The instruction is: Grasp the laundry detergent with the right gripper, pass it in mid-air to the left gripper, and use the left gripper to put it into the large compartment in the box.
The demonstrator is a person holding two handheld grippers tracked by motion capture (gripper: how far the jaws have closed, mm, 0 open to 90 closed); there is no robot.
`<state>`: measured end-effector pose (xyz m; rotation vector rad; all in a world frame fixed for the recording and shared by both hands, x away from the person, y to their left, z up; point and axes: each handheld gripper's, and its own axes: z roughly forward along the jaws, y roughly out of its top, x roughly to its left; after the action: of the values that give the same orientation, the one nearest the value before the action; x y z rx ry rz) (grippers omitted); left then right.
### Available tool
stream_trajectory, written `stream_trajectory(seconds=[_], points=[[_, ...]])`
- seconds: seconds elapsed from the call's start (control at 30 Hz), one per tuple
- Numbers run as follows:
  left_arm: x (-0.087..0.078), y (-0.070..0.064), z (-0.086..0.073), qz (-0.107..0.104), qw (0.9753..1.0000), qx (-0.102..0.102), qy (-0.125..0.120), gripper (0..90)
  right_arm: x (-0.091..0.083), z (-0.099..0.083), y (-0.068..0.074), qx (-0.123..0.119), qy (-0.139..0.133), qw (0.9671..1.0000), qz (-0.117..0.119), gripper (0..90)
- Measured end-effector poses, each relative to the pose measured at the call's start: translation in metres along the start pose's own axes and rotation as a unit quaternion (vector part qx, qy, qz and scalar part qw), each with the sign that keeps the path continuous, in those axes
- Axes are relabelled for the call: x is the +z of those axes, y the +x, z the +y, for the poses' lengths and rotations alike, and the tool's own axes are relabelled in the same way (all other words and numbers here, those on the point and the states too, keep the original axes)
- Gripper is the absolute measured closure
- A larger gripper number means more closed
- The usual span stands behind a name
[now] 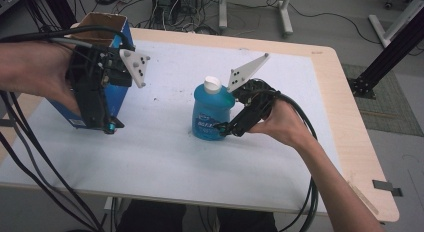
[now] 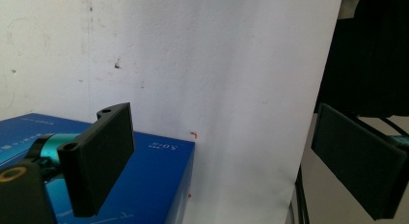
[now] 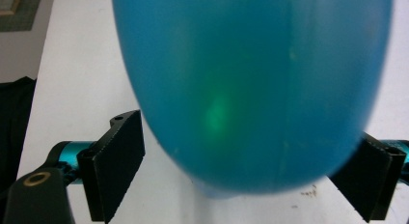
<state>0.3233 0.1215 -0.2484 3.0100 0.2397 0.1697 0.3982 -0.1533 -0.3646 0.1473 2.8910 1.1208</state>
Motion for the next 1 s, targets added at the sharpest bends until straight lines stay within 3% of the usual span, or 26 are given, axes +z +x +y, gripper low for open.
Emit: stream_trajectory(seconds=[0.6, 0.77, 0.83, 1.0], points=[[0.000, 0.001, -0.002, 0.002, 1.0000, -0.005, 0.001, 8.1, 0.012, -0.003, 0.000, 0.004, -0.022, 0.9997, 0.011, 12.3], [-0.001, 0.001, -0.004, 0.003, 1.0000, -0.008, -0.002, 8.1, 0.012, -0.003, 0.000, 0.004, -0.027, 0.9996, 0.005, 12.6], [-0.001, 0.001, -0.003, 0.004, 1.0000, -0.006, -0.001, 8.1, 0.011, -0.003, 0.000, 0.001, -0.029, 0.9995, 0.009, 17.0], [-0.001, 0.001, -0.003, 0.004, 1.0000, -0.003, 0.001, 8.1, 0.011, -0.004, -0.001, 0.005, -0.032, 0.9995, 0.005, 17.0]])
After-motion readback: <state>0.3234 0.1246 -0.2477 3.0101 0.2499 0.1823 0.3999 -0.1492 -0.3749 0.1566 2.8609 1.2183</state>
